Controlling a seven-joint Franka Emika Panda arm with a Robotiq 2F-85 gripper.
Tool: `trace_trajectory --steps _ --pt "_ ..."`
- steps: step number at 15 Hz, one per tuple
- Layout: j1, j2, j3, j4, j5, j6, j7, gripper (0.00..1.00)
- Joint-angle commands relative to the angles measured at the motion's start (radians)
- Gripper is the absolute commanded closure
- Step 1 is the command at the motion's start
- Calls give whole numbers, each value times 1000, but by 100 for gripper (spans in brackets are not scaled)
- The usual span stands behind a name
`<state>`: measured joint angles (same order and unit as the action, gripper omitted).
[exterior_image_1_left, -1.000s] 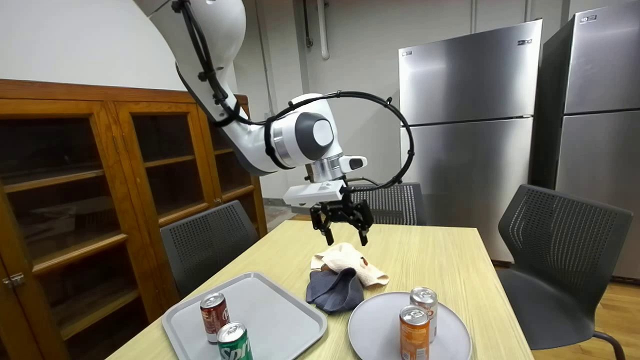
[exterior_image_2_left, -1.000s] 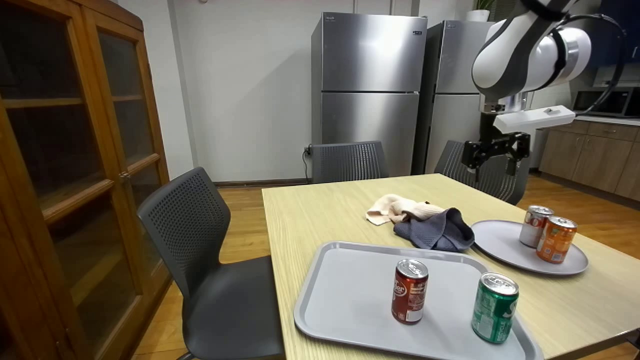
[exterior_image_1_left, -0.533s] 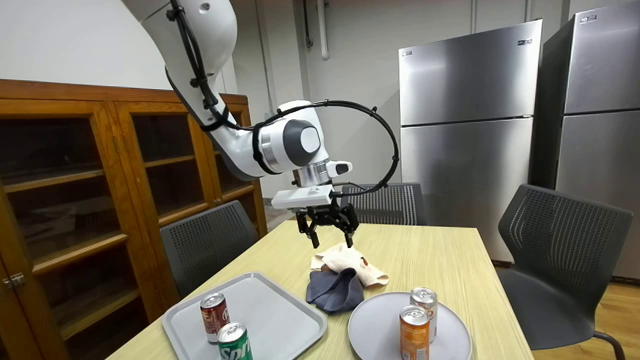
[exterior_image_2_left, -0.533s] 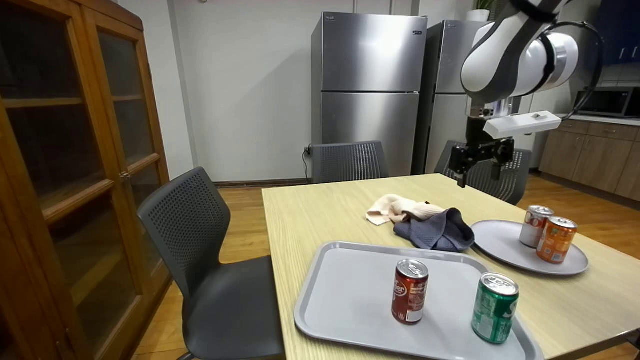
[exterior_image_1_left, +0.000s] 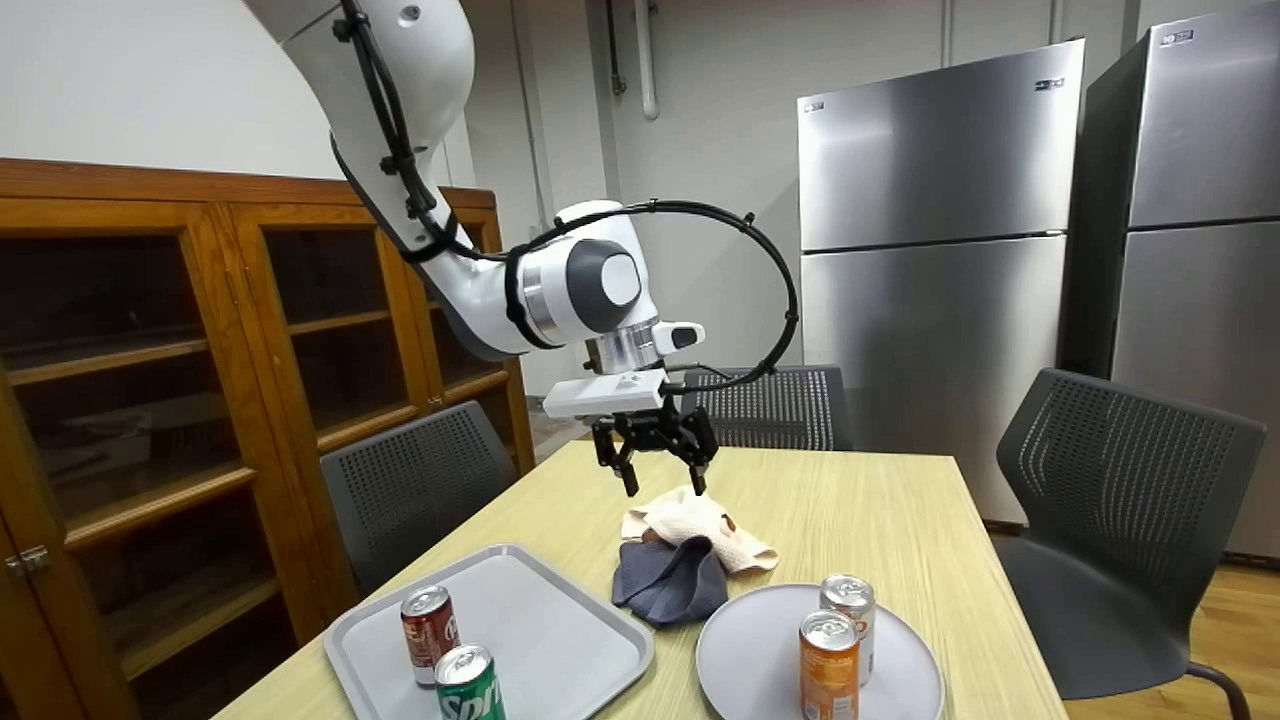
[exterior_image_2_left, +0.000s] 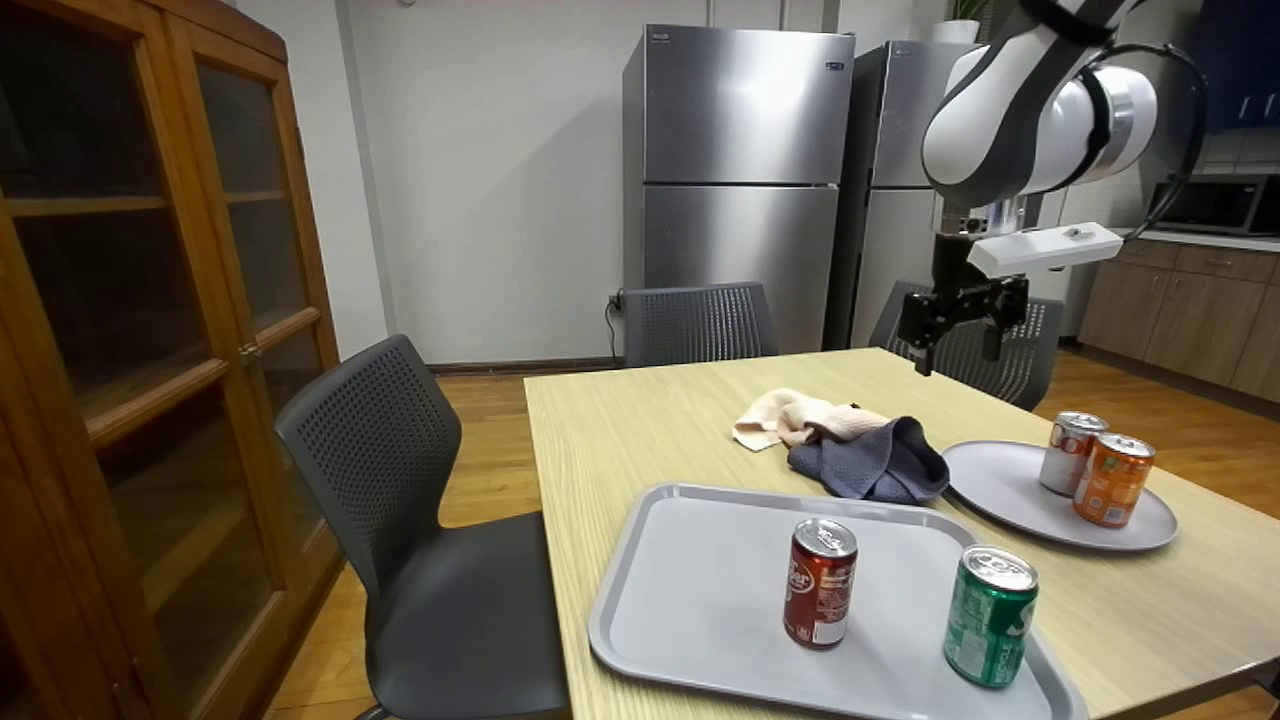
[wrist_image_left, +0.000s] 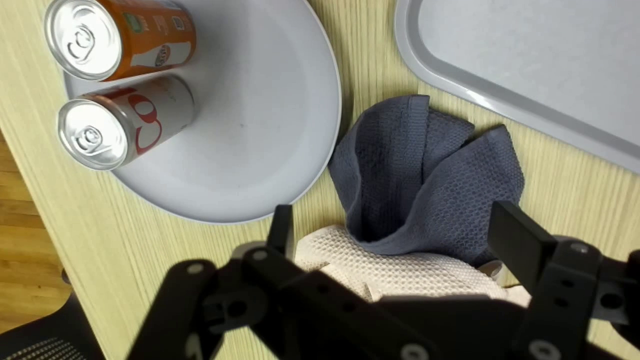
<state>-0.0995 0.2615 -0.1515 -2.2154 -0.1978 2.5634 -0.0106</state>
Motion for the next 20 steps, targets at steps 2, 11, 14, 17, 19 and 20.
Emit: trace_trajectory --steps 2,11,14,17,19,20 --pt "-2 0 1 2 0 -3 -1 0" --pt "-2 0 2 2 0 -2 -1 0" --pt "-20 -14 44 -24 69 14 -104 0" --pt "-13 -38 62 -51 102 2 -143 0" --pt "-5 -60 69 -80 97 9 -145 0" --pt "2 -68 71 -95 88 11 -134 0"
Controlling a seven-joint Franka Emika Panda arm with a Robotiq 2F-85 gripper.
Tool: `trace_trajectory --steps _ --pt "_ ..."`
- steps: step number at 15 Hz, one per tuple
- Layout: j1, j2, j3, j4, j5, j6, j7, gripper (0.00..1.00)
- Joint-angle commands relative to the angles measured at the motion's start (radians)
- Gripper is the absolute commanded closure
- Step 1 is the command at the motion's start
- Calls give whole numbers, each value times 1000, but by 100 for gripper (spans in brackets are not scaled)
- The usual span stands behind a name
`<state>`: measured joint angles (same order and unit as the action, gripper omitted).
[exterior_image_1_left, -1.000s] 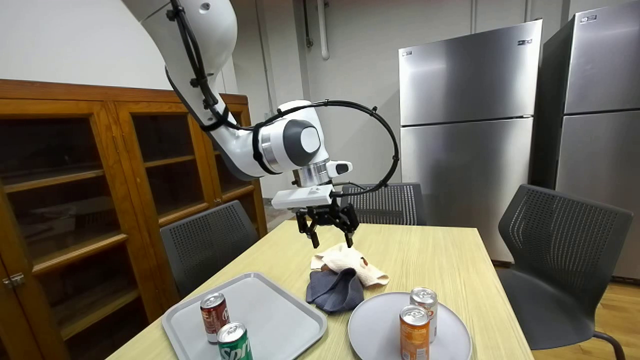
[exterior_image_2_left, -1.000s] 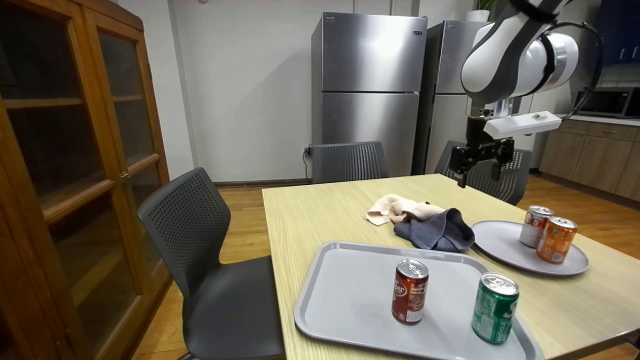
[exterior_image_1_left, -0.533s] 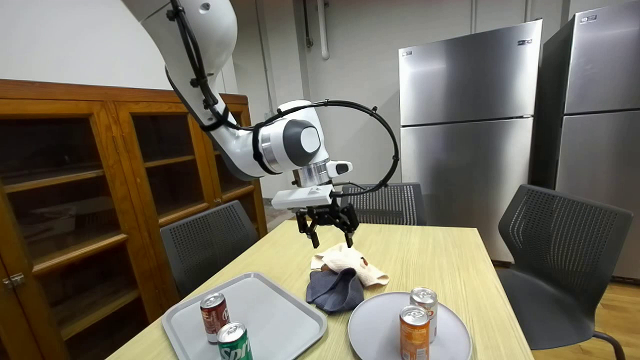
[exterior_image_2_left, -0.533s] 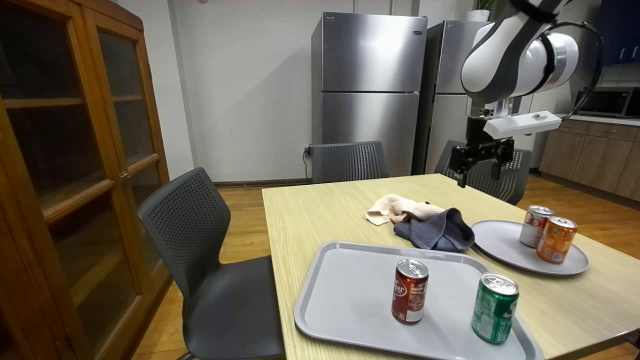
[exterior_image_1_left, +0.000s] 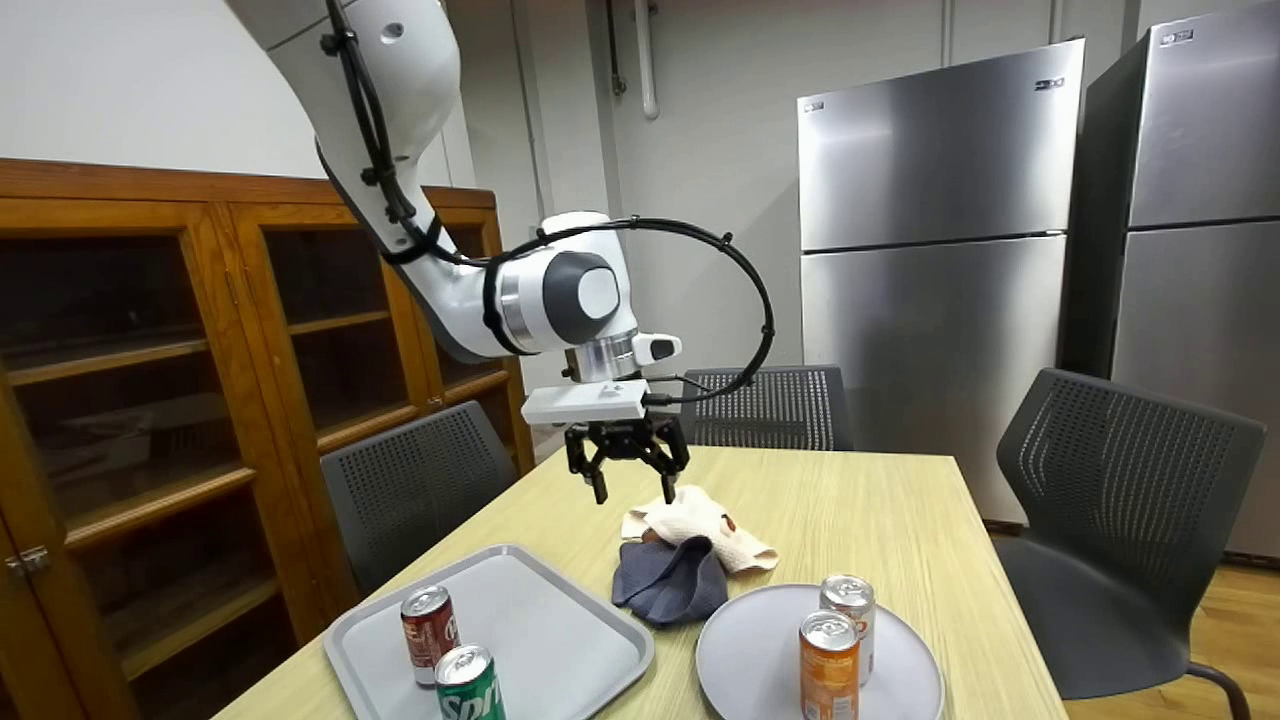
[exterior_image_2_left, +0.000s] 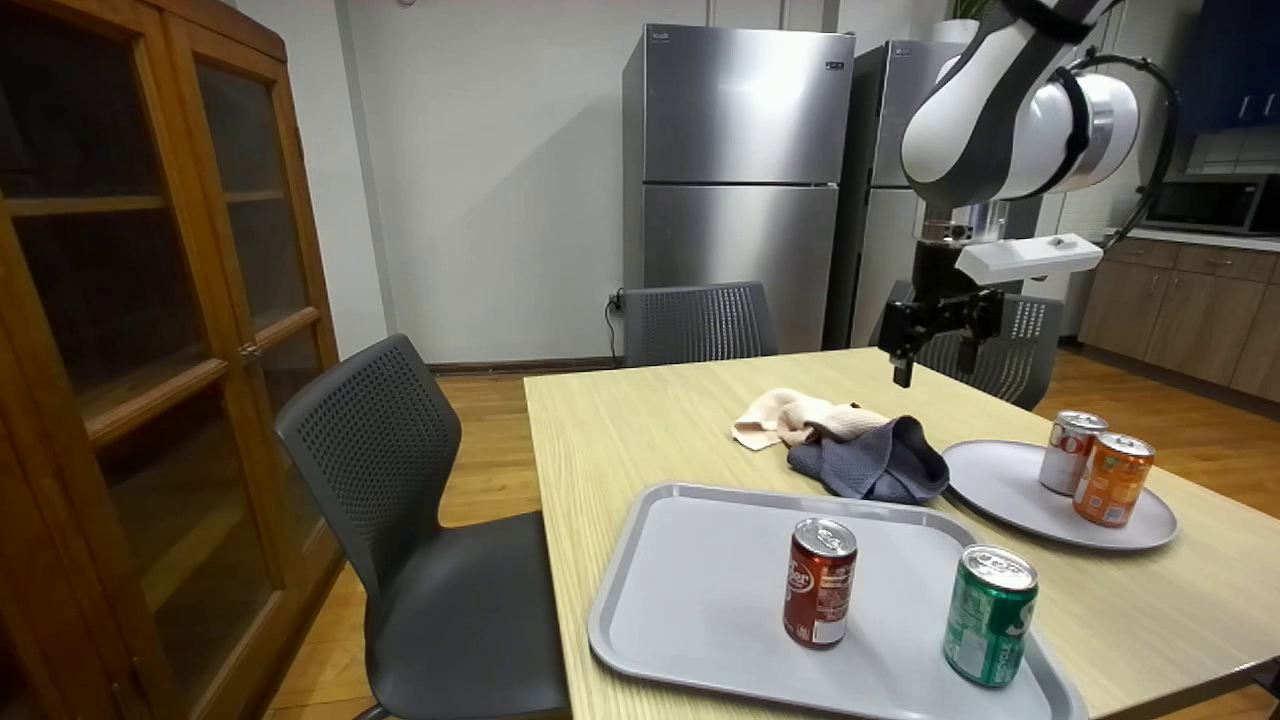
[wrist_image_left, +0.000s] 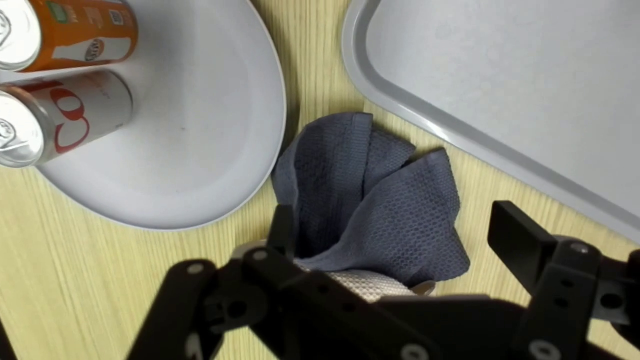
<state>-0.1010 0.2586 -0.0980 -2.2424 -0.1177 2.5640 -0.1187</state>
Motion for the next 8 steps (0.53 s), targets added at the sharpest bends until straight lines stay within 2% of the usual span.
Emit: trace_trajectory --steps 1,8 --pt "10 -71 24 -81 8 6 -19 0" --pt "42 -138 131 -186 162 -1 -95 0"
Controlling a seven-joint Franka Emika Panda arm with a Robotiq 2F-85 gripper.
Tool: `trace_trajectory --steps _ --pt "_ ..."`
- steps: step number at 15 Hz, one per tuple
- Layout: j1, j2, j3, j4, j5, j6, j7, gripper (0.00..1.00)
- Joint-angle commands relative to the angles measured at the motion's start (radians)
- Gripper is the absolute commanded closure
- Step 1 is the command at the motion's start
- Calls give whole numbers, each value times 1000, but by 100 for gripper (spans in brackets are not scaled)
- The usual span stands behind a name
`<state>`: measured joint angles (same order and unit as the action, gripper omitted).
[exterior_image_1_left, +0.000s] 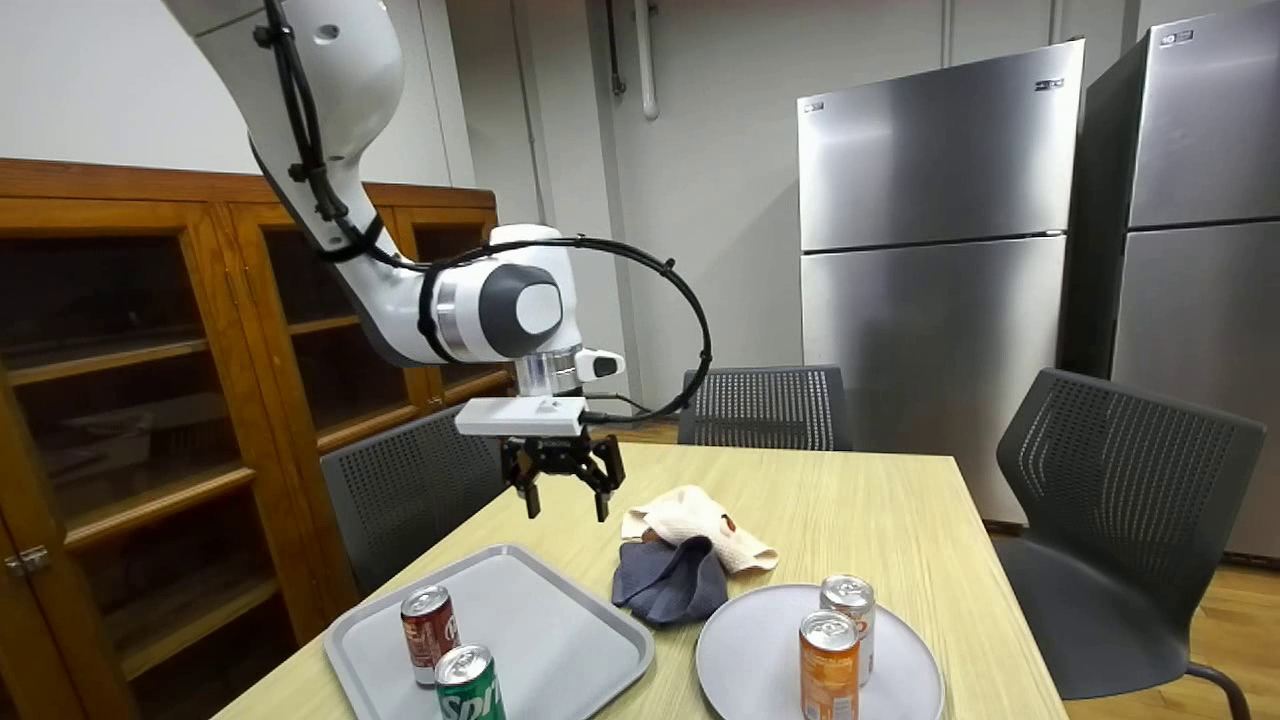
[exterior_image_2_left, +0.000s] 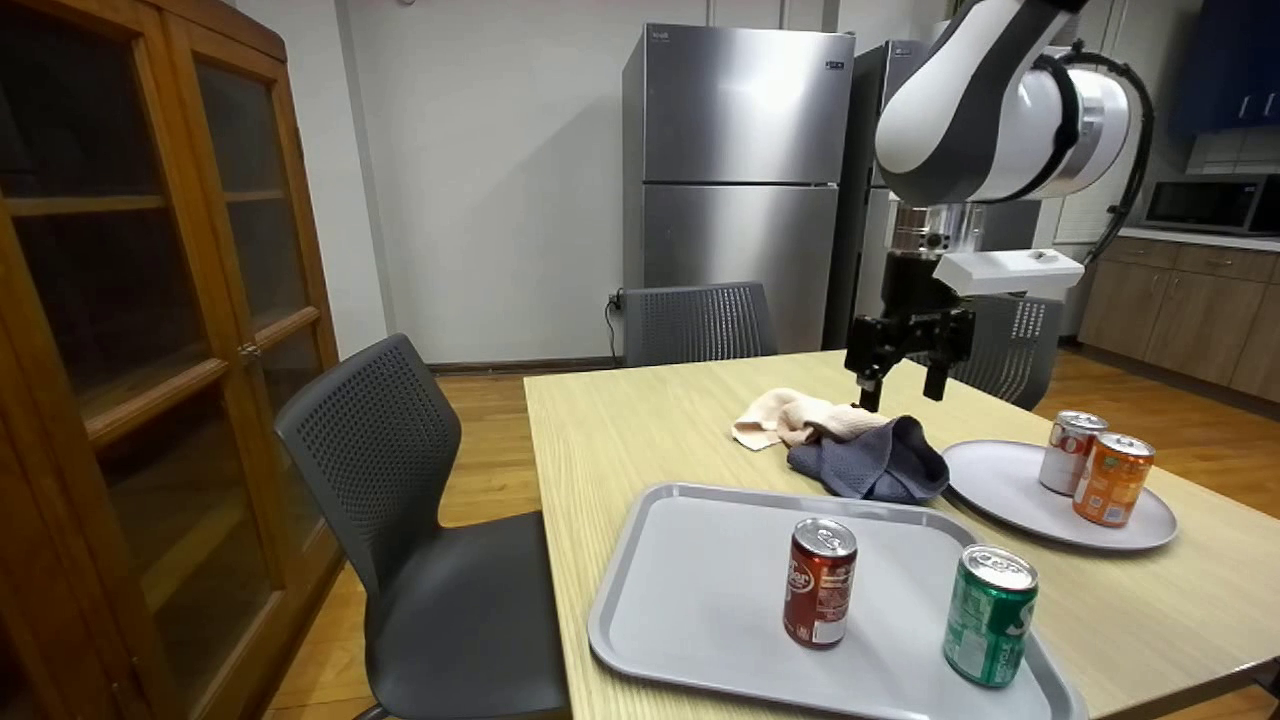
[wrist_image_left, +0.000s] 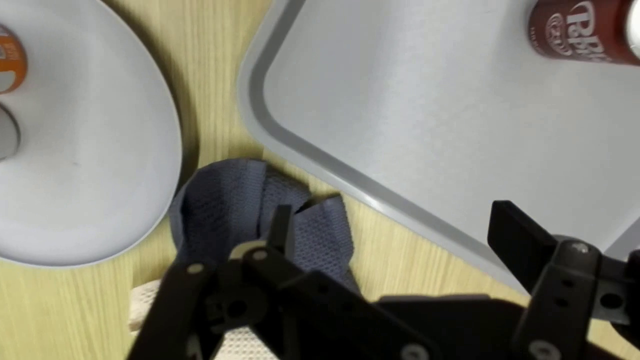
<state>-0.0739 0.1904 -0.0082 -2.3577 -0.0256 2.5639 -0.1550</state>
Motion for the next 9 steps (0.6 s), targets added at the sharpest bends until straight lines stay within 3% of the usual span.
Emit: trace_trajectory --steps 1,4,9 --pt "27 -82 53 -87 80 6 -59 0" --pt "60 -98 82 -119 107 13 -70 0" --pt "119 -113 99 -153 54 16 -39 0"
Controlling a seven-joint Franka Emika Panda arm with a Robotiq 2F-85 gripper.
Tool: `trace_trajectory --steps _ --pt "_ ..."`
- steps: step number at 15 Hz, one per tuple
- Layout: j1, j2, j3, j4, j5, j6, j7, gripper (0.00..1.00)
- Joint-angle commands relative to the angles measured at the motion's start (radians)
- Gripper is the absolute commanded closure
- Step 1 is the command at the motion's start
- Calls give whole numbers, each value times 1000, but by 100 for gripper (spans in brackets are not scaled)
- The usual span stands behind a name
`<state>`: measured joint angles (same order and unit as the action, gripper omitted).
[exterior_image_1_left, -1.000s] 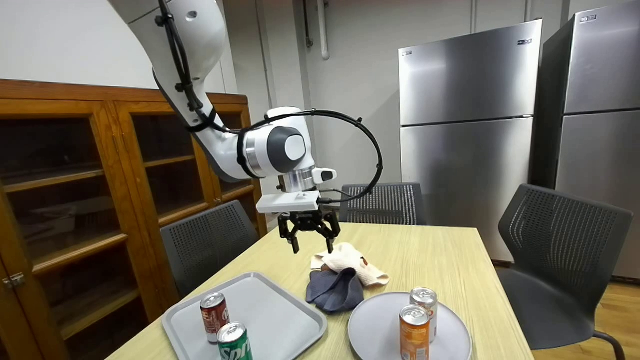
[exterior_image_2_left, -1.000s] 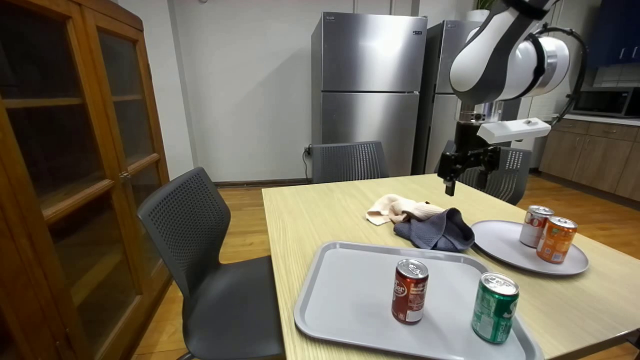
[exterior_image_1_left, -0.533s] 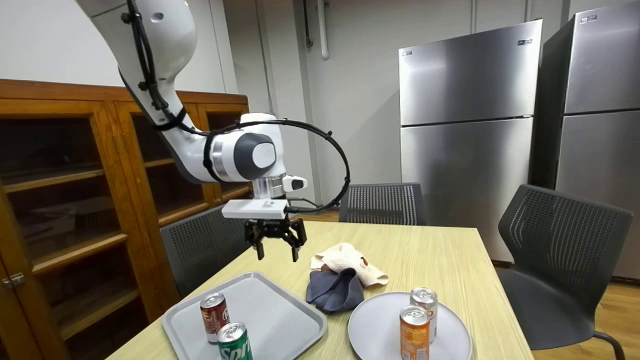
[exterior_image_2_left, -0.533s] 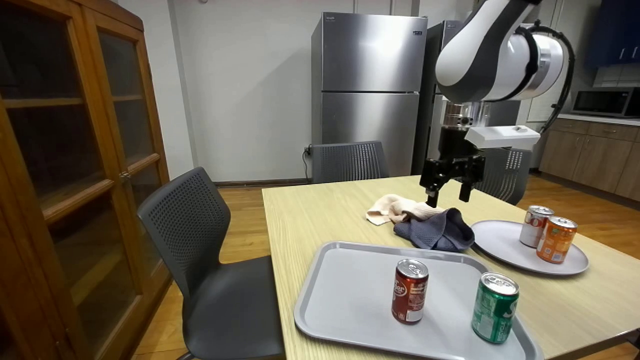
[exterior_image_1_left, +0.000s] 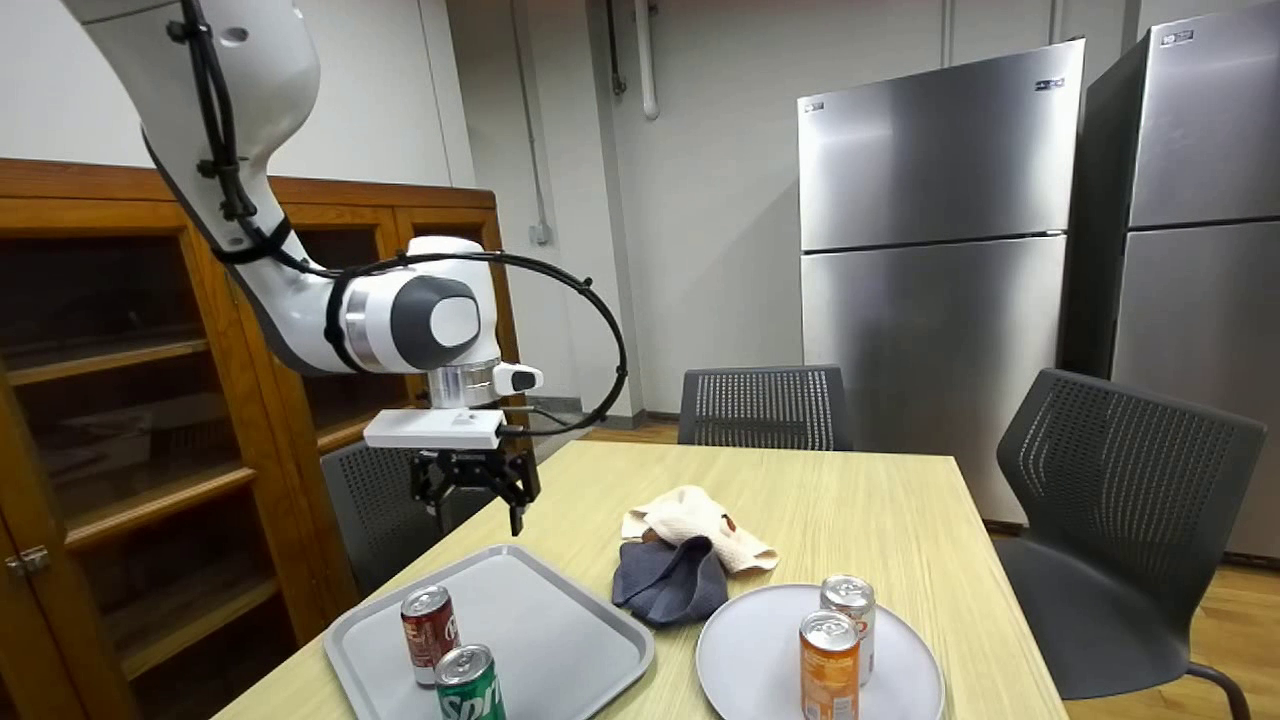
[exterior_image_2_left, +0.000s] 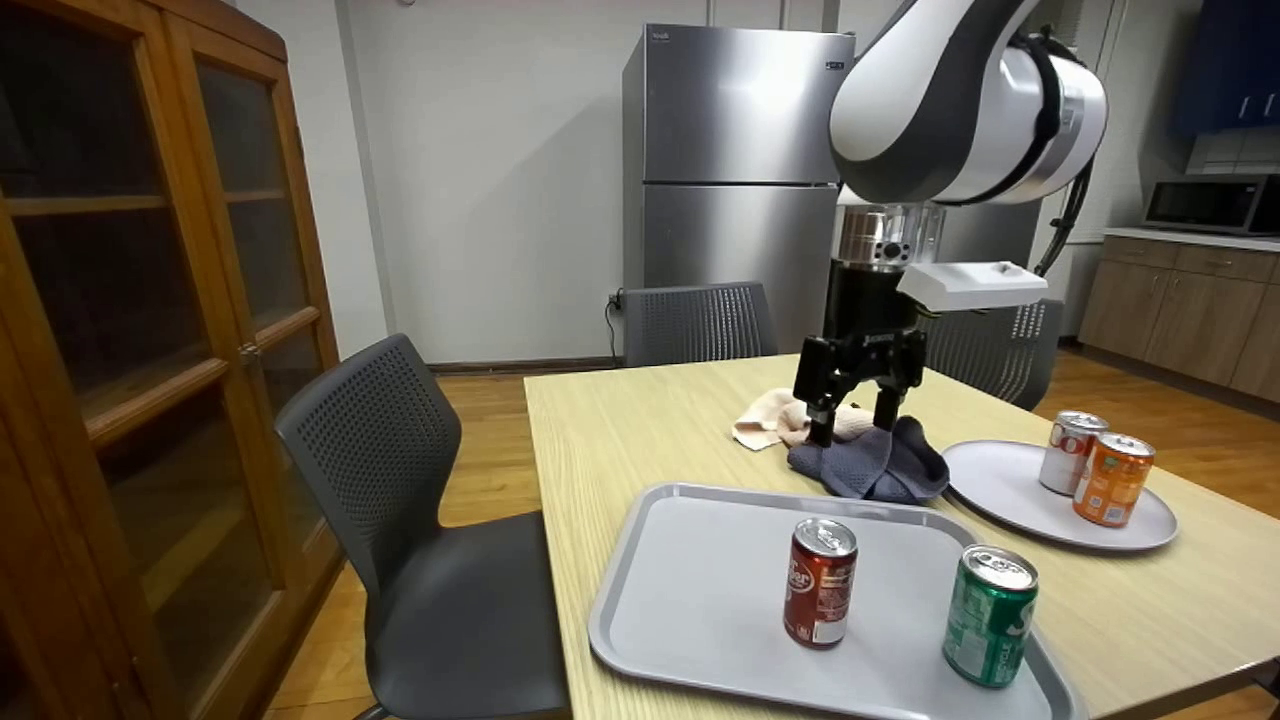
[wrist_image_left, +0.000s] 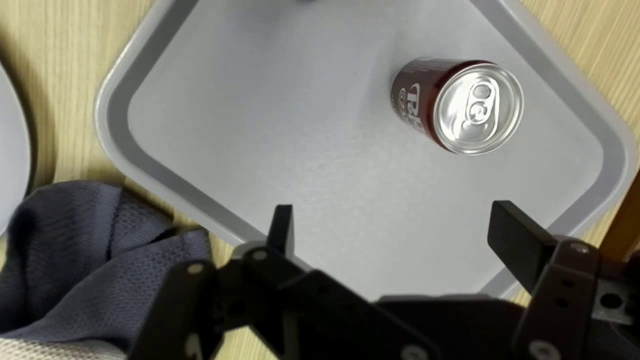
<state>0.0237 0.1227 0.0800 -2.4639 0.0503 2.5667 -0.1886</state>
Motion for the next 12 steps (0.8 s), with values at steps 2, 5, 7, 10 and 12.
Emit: trace_trajectory --steps 2,5,7,10,12 --pt "38 -43 14 -57 -41 12 -2 0" --pt "49 -25 24 -68 -23 15 -34 0" --pt "55 -14 29 -72 -31 17 -35 0" --pt "62 3 33 -75 -36 22 -41 0" --pt "61 23 40 -73 -28 28 -56 0"
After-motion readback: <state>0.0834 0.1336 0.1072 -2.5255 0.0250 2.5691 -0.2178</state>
